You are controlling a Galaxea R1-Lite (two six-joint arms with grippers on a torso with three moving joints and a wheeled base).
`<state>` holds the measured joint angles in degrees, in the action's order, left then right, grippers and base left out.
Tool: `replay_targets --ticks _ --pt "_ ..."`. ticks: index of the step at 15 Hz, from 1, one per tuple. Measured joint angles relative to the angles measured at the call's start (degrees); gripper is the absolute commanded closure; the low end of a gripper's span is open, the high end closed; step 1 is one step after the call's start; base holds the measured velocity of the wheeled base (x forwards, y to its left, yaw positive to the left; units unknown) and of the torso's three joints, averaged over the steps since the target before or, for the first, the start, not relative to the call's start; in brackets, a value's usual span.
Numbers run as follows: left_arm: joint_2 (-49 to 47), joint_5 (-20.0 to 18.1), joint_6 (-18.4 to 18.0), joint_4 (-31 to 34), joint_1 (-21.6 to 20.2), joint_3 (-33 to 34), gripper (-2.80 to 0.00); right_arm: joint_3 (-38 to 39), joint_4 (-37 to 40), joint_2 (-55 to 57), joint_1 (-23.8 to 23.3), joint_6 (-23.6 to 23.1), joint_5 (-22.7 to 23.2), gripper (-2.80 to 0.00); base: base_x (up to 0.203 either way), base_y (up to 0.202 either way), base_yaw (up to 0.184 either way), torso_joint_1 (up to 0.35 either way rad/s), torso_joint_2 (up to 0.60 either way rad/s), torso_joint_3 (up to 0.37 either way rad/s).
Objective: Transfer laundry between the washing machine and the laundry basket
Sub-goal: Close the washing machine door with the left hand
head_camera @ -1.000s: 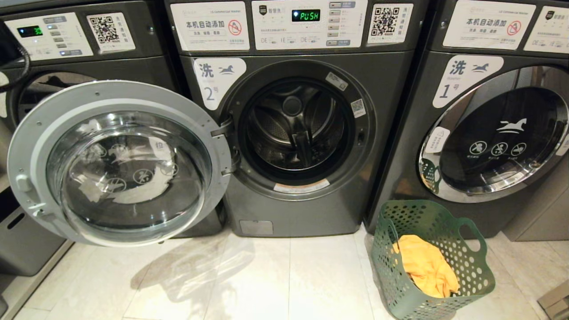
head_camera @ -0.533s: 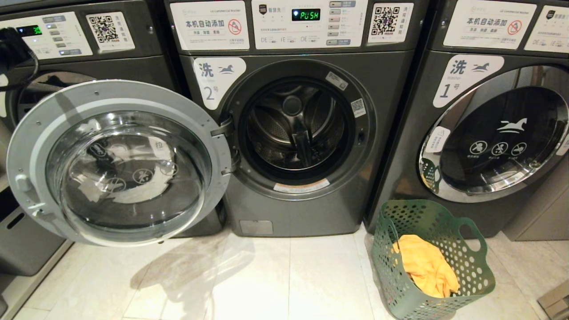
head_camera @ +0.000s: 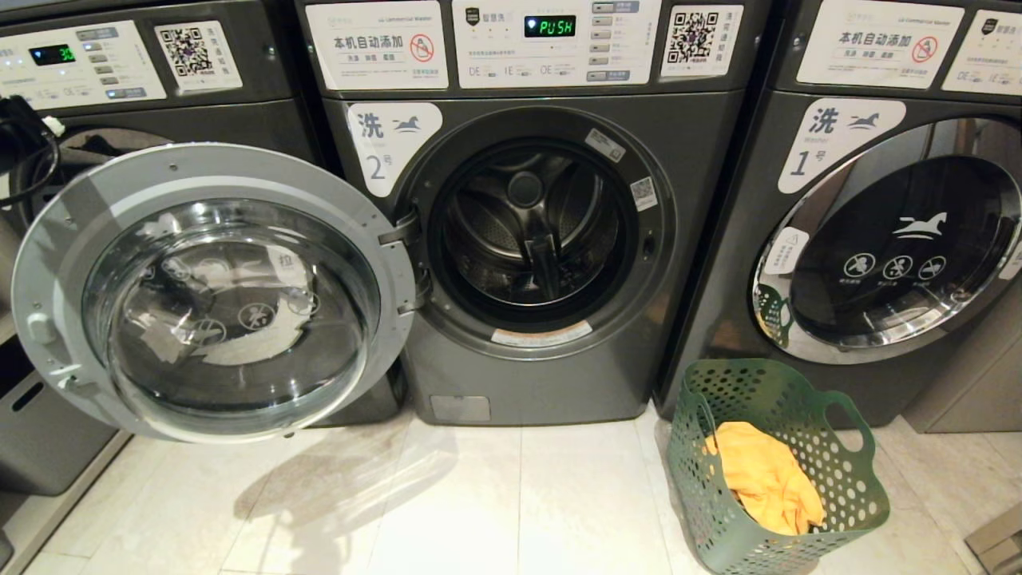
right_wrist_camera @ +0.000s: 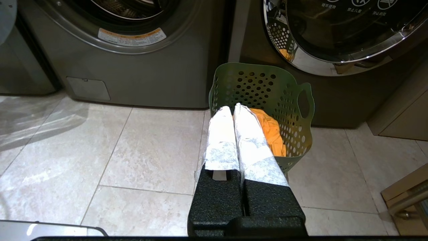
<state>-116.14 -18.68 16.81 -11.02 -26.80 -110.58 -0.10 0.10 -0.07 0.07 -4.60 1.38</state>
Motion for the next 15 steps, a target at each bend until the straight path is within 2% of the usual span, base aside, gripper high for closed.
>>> replay_targets --ticks 3,7,12,15 --pt "-2.3 0.1 0.1 -0.5 -0.9 0.0 0.0 0.0 0.0 0.0 0.0 0.0 0.0 0.0 0.0 0.0 0.0 0.0 0.0 0.0" --pt "-4.5 -0.1 0.1 -4.3 -1.7 0.0 0.0 0.0 0.0 0.0 0.0 -0.1 0.0 0.0 0.0 0.0 0.0 0.0 0.0 0.0" --pt "-6.2 -0.1 0.0 -4.6 -1.8 0.0 0.0 0.1 0.0 0.0 0.0 -0.2 -0.2 0.0 0.0 0.0 0.0 0.0 0.0 0.0" --pt "-6.2 -0.3 0.0 -2.5 -1.8 0.0 0.0 0.1 0.0 0.0 0.0 -0.3 -0.2 0.0 0.0 0.0 0.0 0.0 0.0 0.0"
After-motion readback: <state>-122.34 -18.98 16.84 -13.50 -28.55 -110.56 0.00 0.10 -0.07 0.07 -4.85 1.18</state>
